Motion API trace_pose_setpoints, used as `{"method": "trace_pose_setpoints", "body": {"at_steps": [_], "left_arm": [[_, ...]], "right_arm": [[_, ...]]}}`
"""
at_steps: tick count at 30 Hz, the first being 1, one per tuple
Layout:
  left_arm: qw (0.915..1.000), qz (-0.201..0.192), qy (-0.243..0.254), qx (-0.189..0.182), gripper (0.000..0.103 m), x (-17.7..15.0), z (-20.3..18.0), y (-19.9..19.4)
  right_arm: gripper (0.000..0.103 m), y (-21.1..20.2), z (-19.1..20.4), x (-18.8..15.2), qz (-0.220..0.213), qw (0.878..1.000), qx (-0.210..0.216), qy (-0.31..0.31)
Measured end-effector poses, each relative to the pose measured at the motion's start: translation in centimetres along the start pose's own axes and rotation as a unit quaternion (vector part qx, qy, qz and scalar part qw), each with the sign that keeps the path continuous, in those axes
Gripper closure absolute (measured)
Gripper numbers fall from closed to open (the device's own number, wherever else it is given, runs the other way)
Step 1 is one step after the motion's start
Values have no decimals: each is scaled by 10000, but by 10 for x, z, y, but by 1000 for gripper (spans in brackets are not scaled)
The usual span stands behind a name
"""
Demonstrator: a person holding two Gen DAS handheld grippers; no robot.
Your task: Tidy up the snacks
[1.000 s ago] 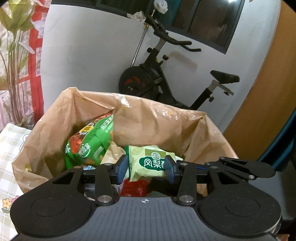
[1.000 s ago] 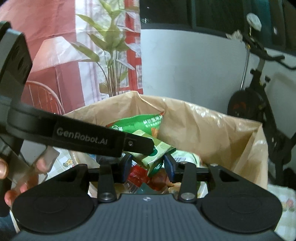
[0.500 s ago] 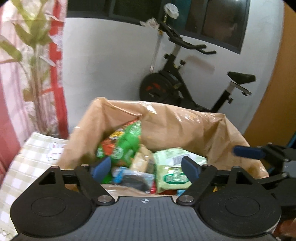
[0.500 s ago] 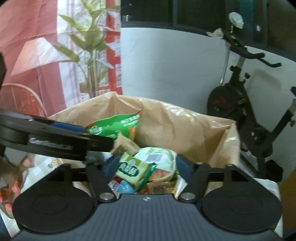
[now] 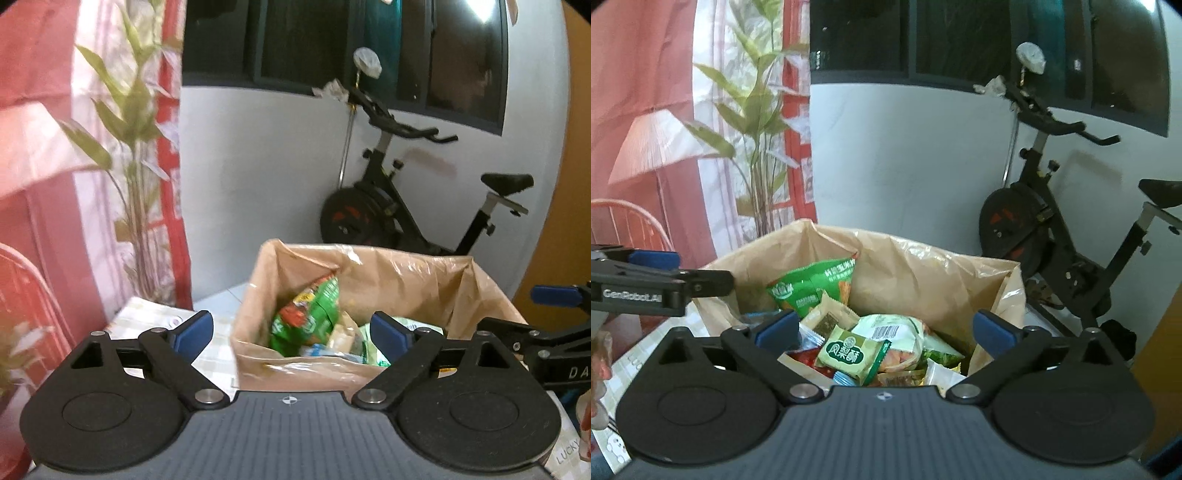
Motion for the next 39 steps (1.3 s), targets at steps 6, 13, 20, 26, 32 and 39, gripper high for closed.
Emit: {"method": "trace_pose_setpoints", "body": {"at_steps": [6,13,20,26,32,39], "left_arm": [[9993,-249,-132,256,6,4,11,-38],[9980,-276,-37,566,5,0,16,-72],[9953,-605,152,740,6,-2,15,-101],[9945,-733,161,734,6,-2,11,-120],[9937,-734,128,838,6,-3,13,-123],[9938,-721,75,842,6,-6,15,-125]], "right_arm": [[0,-30,5,5,-163,9995,-30,265],[0,-63,11,9,-384,9981,46,488],[0,-85,22,12,-521,9978,112,382],[0,-94,27,13,-588,9973,224,382],[0,-97,29,11,-577,9973,255,377],[0,-97,32,7,-527,9974,310,371]]}}
Point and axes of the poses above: each gripper's, at about its wrist camera, not at the fingertips, and y roughly the way its jaws point, z to its left, x to its top, the point moved 7 cm from there along y, roughly the way its jaws point, and after that the axes turned 2 degrees about z, right-handed, at the moved point
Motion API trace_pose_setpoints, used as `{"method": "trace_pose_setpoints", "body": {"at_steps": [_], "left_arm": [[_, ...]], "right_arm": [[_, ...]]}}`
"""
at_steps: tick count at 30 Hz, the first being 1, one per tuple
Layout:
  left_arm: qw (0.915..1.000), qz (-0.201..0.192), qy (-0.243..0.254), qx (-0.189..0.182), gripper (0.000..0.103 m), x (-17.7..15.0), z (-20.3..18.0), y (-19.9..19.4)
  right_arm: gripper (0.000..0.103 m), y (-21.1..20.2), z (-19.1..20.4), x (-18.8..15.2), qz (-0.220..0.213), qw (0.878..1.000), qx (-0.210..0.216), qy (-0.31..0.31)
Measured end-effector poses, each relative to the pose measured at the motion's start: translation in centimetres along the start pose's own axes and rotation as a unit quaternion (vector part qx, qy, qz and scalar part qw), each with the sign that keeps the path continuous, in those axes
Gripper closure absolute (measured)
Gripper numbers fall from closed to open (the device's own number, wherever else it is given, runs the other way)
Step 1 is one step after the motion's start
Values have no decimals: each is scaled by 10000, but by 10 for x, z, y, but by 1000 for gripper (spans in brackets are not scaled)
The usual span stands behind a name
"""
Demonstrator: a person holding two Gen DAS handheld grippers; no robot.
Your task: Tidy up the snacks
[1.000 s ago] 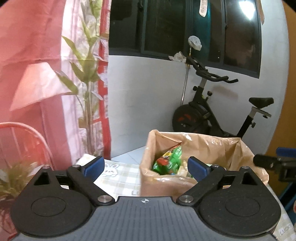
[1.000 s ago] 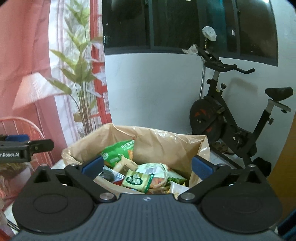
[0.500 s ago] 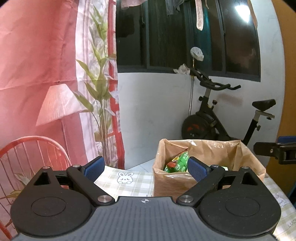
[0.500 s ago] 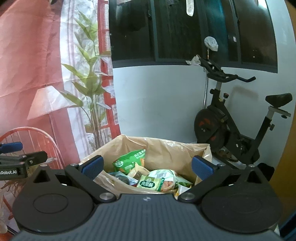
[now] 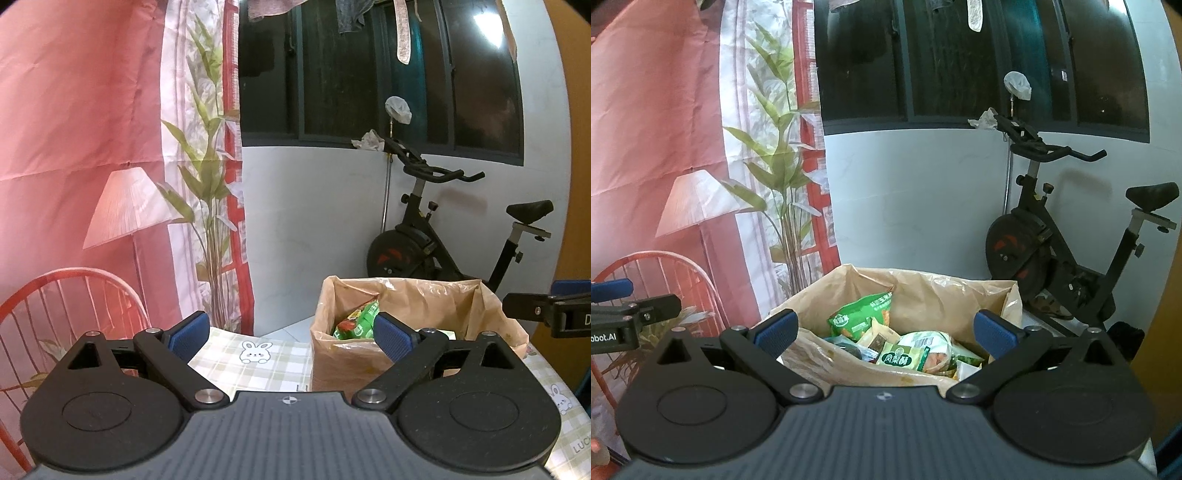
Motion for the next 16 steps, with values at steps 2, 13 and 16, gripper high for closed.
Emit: {"method": "trace_pose_setpoints", "body": {"at_steps": [2,13,16], "left_arm": [[10000,18,-50,4,6,-1,1,0],[9998,89,-202,34,6,-5,7,3],[9996,133,-238,16,6,-7,8,4]], "right_arm": [[0,1,0,-1,14,10000,24,9],[0,4,3,-6,83,9999,107,8],[0,4,3,-6,87,9999,105,14]]}}
Point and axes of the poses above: each gripper's, at about its wrist camera, not at the fingertips, and y roughly the way its jaws point, z to its left, x to its top, the point moved 7 cm from there along y, roughly the way its jaws point, and after that the axes turned 2 degrees about z, right-handed, at the moved point
